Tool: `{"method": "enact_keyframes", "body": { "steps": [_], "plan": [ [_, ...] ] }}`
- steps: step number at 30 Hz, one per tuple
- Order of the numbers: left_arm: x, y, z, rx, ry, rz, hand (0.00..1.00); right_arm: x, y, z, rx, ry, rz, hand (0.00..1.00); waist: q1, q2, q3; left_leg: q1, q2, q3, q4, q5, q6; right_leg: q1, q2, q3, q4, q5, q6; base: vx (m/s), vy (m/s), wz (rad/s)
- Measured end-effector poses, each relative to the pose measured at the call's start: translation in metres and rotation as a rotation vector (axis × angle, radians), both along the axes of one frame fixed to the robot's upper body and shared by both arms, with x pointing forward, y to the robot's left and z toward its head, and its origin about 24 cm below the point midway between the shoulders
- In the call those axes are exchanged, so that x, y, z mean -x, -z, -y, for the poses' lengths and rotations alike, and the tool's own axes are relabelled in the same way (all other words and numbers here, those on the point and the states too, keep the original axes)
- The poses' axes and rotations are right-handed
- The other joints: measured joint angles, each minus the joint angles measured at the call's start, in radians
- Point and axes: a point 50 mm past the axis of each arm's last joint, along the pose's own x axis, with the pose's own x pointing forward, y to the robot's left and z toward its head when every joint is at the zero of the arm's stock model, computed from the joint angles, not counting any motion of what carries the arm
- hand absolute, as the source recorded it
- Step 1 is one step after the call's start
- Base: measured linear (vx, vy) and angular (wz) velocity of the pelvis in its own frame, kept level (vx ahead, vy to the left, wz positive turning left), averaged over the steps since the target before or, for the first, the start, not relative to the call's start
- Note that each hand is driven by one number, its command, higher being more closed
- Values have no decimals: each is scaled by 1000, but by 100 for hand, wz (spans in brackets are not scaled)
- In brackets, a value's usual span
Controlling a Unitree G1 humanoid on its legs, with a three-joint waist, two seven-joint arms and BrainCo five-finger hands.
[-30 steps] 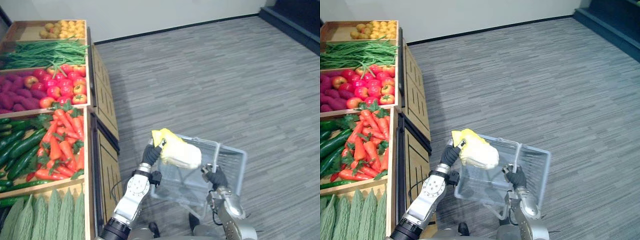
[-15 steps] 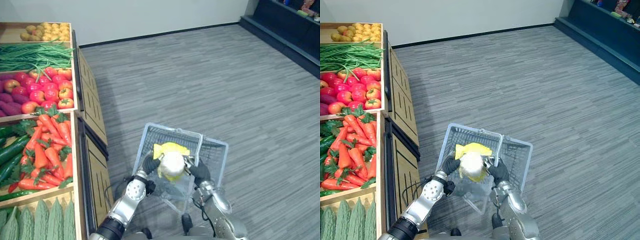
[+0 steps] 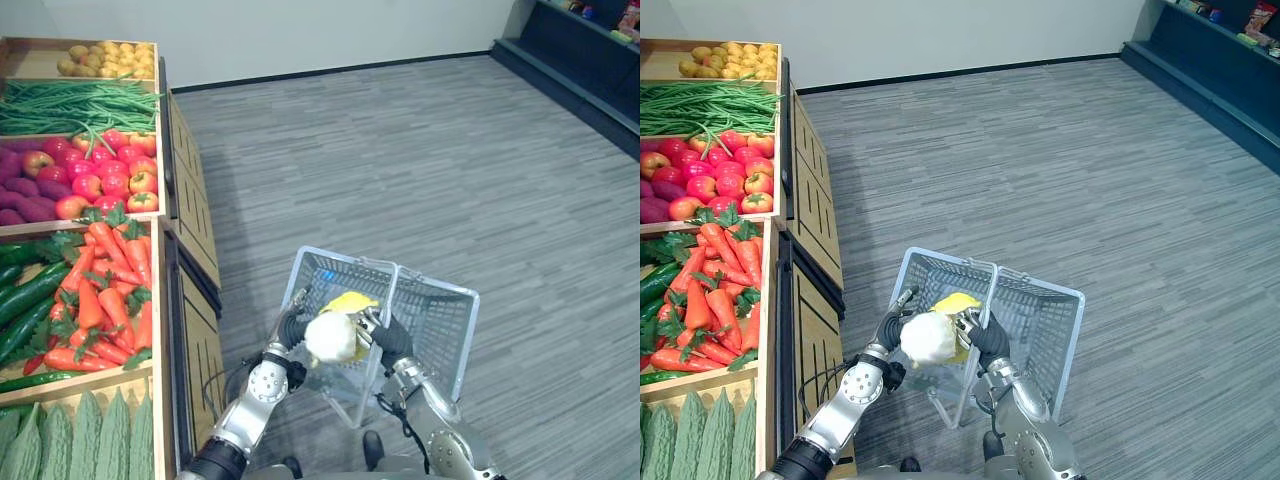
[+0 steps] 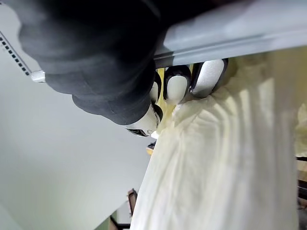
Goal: Pick vegetable in the basket
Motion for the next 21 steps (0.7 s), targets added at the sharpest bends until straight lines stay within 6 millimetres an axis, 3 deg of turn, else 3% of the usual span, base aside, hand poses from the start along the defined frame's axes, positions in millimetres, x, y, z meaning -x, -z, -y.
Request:
{"method": "enact_keyframes", "body": {
  "steps": [7, 11, 14, 16, 19, 21],
  "plan": [
    [-1, -13, 4, 33, 42, 52, 0, 18, 41, 12, 13, 37, -187, 100, 0, 3, -25, 10, -12, -18, -34, 20, 0, 4, -5, -18, 2, -11, 8, -30, -5, 8],
    [-2, -17, 4, 40, 46, 73, 0, 19, 41, 14, 0, 39, -189, 100, -1, 0, -29, 18, -9, -18, -53, 29, -10, 3, -5, -19, 2, -13, 6, -19, -3, -1],
    [-3, -35, 3, 132, 33, 139, 0, 23, 50, 19, -9, 39, -218, 100, 1, -4, -59, 19, -10, -19, -67, 40, -9, -5, -6, -22, 2, -13, 6, 37, 14, 1],
    [0, -43, -5, 215, -27, 171, 0, 27, 53, 23, 64, 53, -221, 100, 2, -4, -60, 21, -10, -19, -68, 40, -9, -2, -7, -23, 3, -13, 6, 18, 14, 2],
    [5, -40, -19, 239, -94, 161, 0, 30, 61, 31, 122, 74, -251, 100, 8, -3, -60, 31, -10, -20, -70, 39, -9, 7, -7, -23, 3, -13, 6, 0, 0, 0],
    [23, -34, -45, 296, -252, 148, 0, 33, 66, 60, 239, 203, -282, 100, 18, -2, -60, 33, -11, -19, -89, 38, -9, 8, -6, -25, 3, -15, 9, -48, -5, -3]
  ]
}}
